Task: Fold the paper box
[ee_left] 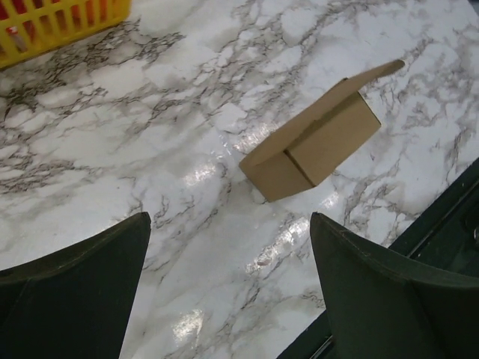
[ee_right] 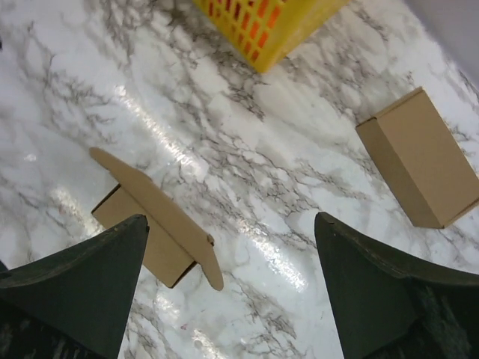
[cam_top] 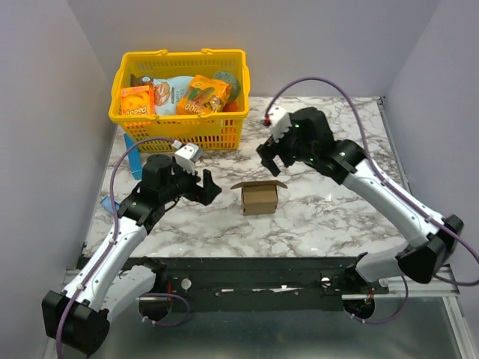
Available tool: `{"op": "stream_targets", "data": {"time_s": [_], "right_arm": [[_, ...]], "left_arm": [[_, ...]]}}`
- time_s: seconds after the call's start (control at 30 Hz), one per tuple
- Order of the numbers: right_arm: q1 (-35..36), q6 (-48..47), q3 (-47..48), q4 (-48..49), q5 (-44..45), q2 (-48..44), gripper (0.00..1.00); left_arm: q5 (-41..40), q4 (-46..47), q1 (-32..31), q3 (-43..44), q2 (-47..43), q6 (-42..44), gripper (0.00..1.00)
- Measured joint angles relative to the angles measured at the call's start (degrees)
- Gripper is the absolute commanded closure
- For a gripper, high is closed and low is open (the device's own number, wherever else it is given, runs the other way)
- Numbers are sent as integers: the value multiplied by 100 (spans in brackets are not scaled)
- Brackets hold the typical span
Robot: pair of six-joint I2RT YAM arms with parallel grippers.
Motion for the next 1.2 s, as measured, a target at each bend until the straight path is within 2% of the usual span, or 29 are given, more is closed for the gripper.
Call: {"op": "stream_targets", "data": {"time_s": [0.17,0.4,0.67,0.83,0.97,1.2], "right_arm": [[-595,599,-1283,715,-125,-929,16],[-636,828,-2616,1016,-129,-1226,28],[-636,824,-2695,1246,-260,-1292,35],[-636,752,-2699,1283,-538,-1255,38],[-605,699,-2699,1276,-595,-1115,39],[-428,651,-2699,1167,-479,-992,42]], "left_arm": [[-236,0,-837,98,83,433,6],[-896,9,-1631,619,896,975,14],[-1200,-28,-1943,894,1674,1349,29],[-1285,-7,-1943,975,1886,1438,30],[-1287,-7,-1943,977,2100,1443,36],[-1362,-7,-1958,981,2347,1438,41]]}}
